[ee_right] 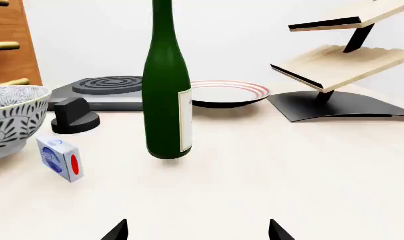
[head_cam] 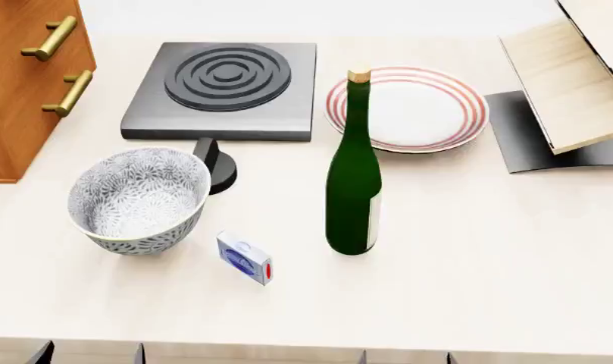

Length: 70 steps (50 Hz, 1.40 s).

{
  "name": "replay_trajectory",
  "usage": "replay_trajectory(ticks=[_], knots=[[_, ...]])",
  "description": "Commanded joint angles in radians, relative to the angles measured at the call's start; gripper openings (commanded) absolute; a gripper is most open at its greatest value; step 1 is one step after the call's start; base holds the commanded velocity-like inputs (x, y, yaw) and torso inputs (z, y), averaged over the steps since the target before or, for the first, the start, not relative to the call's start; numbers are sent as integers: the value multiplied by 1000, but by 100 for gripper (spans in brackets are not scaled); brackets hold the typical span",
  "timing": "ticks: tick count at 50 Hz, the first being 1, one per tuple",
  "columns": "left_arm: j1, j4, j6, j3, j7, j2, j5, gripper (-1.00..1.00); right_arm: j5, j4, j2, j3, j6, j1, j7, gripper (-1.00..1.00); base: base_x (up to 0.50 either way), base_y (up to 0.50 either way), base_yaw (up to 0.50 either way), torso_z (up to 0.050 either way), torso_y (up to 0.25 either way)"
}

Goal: Put the bowl on the top of the cabinet.

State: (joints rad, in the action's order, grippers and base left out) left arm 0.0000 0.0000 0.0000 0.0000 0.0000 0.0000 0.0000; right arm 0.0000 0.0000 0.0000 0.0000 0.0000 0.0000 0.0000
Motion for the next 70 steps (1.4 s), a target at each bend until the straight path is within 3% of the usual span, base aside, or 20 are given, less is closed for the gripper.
replay_trajectory(ticks=[1, 14, 37, 65, 70], knots=[[0, -4, 5, 22, -22, -19, -19, 100, 17, 10, 17, -23, -11, 0, 22, 100, 0, 0, 0, 0, 0], [0, 28, -17, 63, -68, -52, -43, 100, 51, -25, 51, -58, 30, -3, 70, 100, 0, 0, 0, 0, 0], [-70, 385, -260, 109, -131, -102, -12, 100, 15, -520, 122, -82, 385, 94, 136, 100, 0, 0, 0, 0, 0], [-73, 417, -260, 123, -181, -130, -35, 100, 39, -499, 148, -101, 374, 98, 161, 100, 0, 1, 0, 0, 0], [-71, 430, -264, 123, -187, -136, -40, 100, 45, -496, 145, -102, 373, 99, 170, 100, 0, 500, 0, 0, 0]])
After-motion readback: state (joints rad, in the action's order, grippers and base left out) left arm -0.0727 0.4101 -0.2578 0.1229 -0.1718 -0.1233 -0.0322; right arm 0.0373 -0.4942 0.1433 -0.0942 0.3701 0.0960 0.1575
